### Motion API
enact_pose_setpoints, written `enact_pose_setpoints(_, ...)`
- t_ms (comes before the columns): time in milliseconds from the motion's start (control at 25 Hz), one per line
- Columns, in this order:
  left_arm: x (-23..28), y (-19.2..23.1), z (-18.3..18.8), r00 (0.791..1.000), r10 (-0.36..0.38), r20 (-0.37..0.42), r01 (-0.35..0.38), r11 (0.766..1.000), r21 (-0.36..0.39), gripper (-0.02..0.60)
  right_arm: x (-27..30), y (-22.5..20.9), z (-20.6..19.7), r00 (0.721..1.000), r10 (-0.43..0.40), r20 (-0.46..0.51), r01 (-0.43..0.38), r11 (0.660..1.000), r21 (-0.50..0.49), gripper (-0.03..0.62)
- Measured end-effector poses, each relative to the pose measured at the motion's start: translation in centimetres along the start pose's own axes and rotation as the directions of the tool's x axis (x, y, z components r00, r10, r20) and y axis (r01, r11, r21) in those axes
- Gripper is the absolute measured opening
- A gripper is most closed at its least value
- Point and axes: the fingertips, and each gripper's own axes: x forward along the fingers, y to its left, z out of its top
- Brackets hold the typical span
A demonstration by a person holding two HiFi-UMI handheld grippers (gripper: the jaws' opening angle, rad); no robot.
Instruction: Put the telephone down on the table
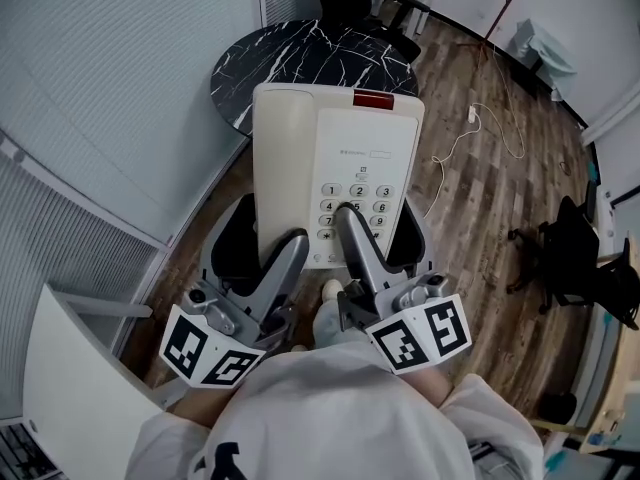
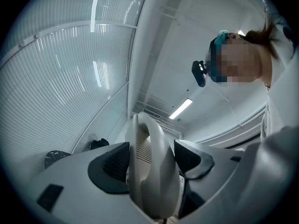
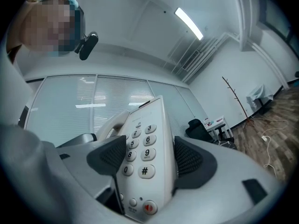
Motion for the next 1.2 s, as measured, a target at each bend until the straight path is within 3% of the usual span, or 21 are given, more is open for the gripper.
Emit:
enact_pose_setpoints(600,15.8,8.1,-3.7,0.999,0.050,0.020,-0.050,0.999,0.008,0.301,14.0,-12.2,1.8,0.999,0.043,-0.034,-0.043,0.999,0.010,0.330)
enact_pose_setpoints(1200,21.5,8.6,-5.7,0.997,0.077,0.025,-0.078,0.996,0.036,0.301,17.1,-17.6,3.2,0.997,0.074,-0.038,-0.073,0.997,0.035,0.330)
